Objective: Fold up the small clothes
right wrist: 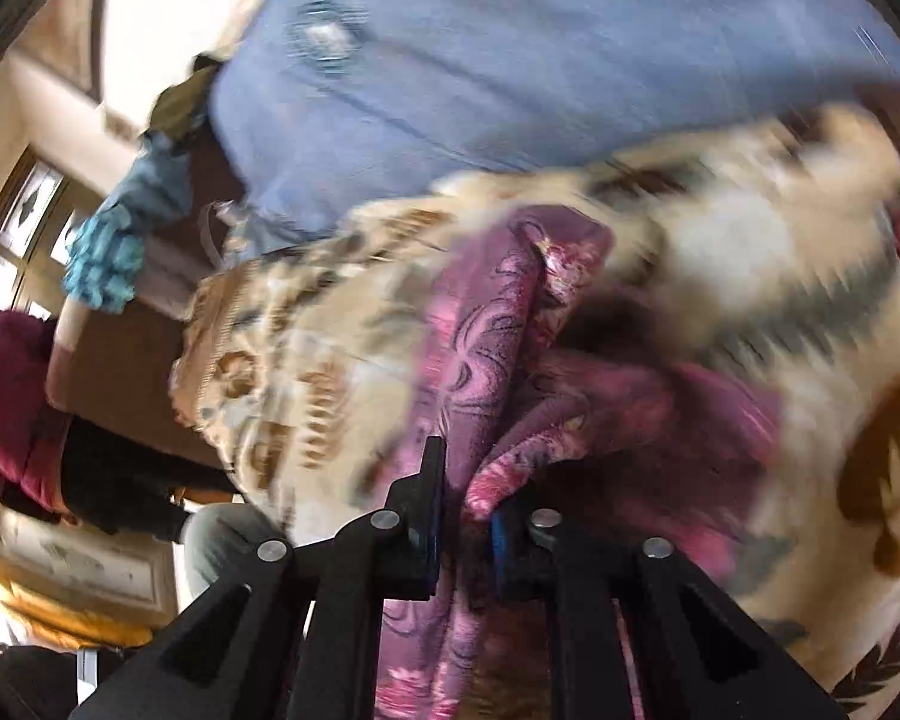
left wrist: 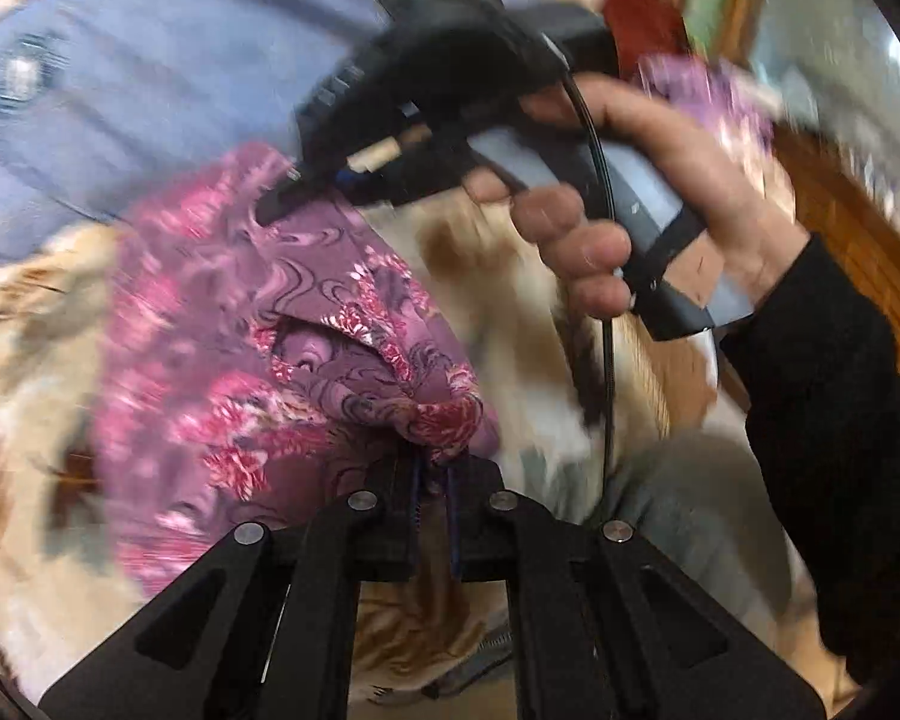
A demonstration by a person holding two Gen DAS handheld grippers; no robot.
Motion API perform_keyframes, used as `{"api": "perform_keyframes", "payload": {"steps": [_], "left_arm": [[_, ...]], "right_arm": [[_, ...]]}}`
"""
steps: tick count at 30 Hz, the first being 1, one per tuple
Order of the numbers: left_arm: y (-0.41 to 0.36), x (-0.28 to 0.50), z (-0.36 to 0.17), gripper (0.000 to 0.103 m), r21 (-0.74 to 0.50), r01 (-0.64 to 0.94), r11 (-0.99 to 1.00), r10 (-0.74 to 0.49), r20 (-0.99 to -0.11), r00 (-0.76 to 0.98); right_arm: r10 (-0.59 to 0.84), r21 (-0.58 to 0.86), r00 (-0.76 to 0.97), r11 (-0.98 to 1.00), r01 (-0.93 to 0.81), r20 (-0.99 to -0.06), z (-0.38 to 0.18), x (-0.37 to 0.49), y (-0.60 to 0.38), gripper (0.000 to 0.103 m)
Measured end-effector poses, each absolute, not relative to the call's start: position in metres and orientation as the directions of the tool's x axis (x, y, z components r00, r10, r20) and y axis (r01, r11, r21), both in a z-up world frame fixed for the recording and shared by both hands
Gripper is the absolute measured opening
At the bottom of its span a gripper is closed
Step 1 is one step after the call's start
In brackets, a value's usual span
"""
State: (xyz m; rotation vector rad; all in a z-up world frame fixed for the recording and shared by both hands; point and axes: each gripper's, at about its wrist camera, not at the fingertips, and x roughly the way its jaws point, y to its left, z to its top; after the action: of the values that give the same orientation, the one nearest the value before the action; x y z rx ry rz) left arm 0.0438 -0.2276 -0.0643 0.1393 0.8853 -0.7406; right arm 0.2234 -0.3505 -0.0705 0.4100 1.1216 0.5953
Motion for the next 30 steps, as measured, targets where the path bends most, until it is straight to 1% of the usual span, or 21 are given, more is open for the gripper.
{"api": "perform_keyframes", "payload": {"steps": [1,2,3,4,5,7,9,12,16,18,19,20,21,22,23,24,26,28,29,30], "left_arm": [[-0.24,0.047,-0.082,0.005,-0.193,0.654,0.732,-0.531,-0.763,0.369],[-0.245,0.051,-0.095,0.005,-0.2,0.656,0.727,-0.527,-0.775,0.347],[-0.249,0.055,-0.108,0.005,-0.211,0.648,0.732,-0.514,-0.796,0.321],[-0.247,0.06,-0.118,0.004,-0.244,0.629,0.738,-0.51,-0.812,0.284],[-0.242,0.063,-0.122,0.004,-0.29,0.611,0.737,-0.529,-0.81,0.253],[-0.229,0.065,-0.116,0.005,-0.371,0.587,0.72,-0.586,-0.778,0.227],[-0.224,0.065,-0.109,0.005,-0.389,0.581,0.715,-0.6,-0.768,0.225],[-0.226,0.061,-0.108,0.005,-0.374,0.579,0.725,-0.588,-0.774,0.236],[-0.236,0.066,-0.129,0.006,-0.368,0.564,0.739,-0.558,-0.803,0.209],[-0.232,0.064,-0.122,0.01,-0.421,0.55,0.722,-0.595,-0.783,0.182],[-0.228,0.062,-0.114,0.015,-0.463,0.548,0.697,-0.629,-0.762,0.156],[-0.221,0.061,-0.106,0.021,-0.495,0.543,0.678,-0.655,-0.742,0.142],[-0.208,0.059,-0.093,0.027,-0.521,0.533,0.667,-0.679,-0.72,0.145],[-0.194,0.056,-0.081,0.044,-0.529,0.526,0.666,-0.691,-0.703,0.169],[-0.179,0.054,-0.071,0.057,-0.525,0.523,0.671,-0.697,-0.686,0.206],[-0.161,0.051,-0.061,0.059,-0.507,0.517,0.689,-0.692,-0.673,0.263],[-0.133,0.051,-0.053,0.06,-0.471,0.48,0.74,-0.653,-0.676,0.341],[-0.106,0.062,-0.059,0.06,-0.455,0.398,0.797,-0.596,-0.699,0.395],[-0.094,0.071,-0.069,0.06,-0.46,0.337,0.822,-0.567,-0.719,0.403],[-0.086,0.078,-0.078,0.06,-0.475,0.289,0.831,-0.555,-0.731,0.397]], "right_arm": [[0.62,0.59,0.322,0.783,-0.198,-0.715,-0.09,0.223,-0.363,0.016],[0.632,0.624,0.342,0.767,-0.148,-0.696,-0.115,0.222,-0.38,0.016],[0.66,0.672,0.348,0.733,-0.103,-0.666,-0.136,0.221,-0.394,0.014],[0.641,0.672,0.3,0.741,-0.003,-0.706,-0.158,0.225,-0.408,0.016],[0.609,0.646,0.284,0.762,0.05,-0.741,-0.165,0.229,-0.415,0.016],[0.628,0.657,0.288,0.754,0.004,-0.723,-0.16,0.231,-0.414,0.016],[0.622,0.647,0.293,0.762,-0.015,-0.726,-0.155,0.23,-0.409,0.016],[0.597,0.621,0.316,0.783,-0.03,-0.738,-0.146,0.226,-0.402,0.015],[0.569,0.593,0.293,0.805,-0.011,-0.768,-0.158,0.23,-0.403,0.016],[0.568,0.593,0.297,0.805,-0.006,-0.768,-0.161,0.225,-0.41,0.022],[0.556,0.584,0.314,0.812,-0.005,-0.77,-0.156,0.22,-0.412,0.026],[0.526,0.564,0.364,0.826,-0.003,-0.769,-0.142,0.211,-0.416,0.034],[0.519,0.562,0.404,0.827,-0.013,-0.753,-0.132,0.203,-0.419,0.048],[0.526,0.574,0.453,0.818,-0.036,-0.72,-0.117,0.19,-0.421,0.056],[0.539,0.59,0.508,0.804,-0.073,-0.672,-0.099,0.171,-0.421,0.073],[0.538,0.591,0.547,0.801,-0.094,-0.641,-0.089,0.155,-0.419,0.081],[0.518,0.598,0.621,0.796,-0.098,-0.588,-0.08,0.119,-0.411,0.083],[0.529,0.628,0.627,0.774,-0.081,-0.572,-0.093,0.097,-0.402,0.083],[0.525,0.631,0.615,0.774,-0.057,-0.588,-0.103,0.094,-0.397,0.083],[0.504,0.616,0.597,0.788,-0.021,-0.625,-0.115,0.095,-0.392,0.08]]}}
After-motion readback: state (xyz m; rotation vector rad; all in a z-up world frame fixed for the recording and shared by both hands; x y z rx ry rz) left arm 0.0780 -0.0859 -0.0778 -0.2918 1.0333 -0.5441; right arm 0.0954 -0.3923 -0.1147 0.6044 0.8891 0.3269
